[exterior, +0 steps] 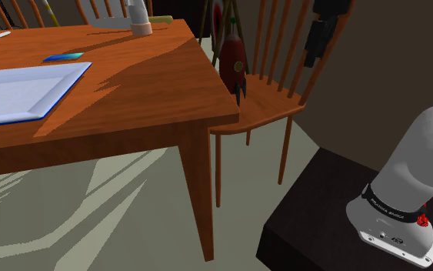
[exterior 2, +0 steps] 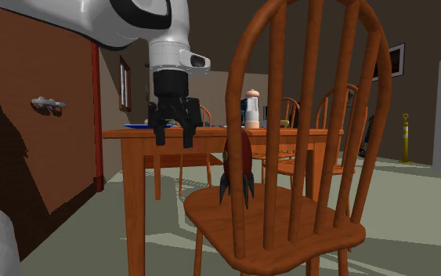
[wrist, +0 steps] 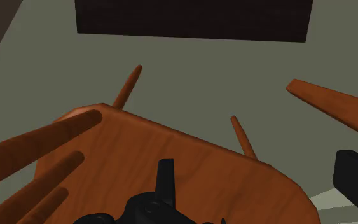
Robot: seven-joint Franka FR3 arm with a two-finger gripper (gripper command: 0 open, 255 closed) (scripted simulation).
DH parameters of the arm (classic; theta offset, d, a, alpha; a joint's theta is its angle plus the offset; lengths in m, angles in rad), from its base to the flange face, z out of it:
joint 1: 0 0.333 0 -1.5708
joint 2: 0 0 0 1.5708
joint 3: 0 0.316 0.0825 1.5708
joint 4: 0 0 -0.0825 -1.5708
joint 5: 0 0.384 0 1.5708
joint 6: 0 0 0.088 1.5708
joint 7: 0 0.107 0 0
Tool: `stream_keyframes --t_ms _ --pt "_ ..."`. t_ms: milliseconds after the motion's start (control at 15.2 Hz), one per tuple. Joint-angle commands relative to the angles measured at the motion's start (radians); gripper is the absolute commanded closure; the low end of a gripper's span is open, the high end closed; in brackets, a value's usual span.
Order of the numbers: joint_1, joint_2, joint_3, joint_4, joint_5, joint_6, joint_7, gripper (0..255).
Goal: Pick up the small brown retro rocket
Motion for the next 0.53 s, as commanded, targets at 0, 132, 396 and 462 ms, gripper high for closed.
stream_keyframes --t_ms 0,132,396,462 --pt "0.000 0.000 0.000 0.000 0.000 0.000 0.000 0" --pt "-0.009 0.086 0.014 0.080 0.018 -0.002 0.047 0" --pt "-0.027 0.256 0.036 0.255 0.047 -0.021 0.138 0" --pt "-0.031 0.299 0.040 0.302 0.052 -0.029 0.161 0"
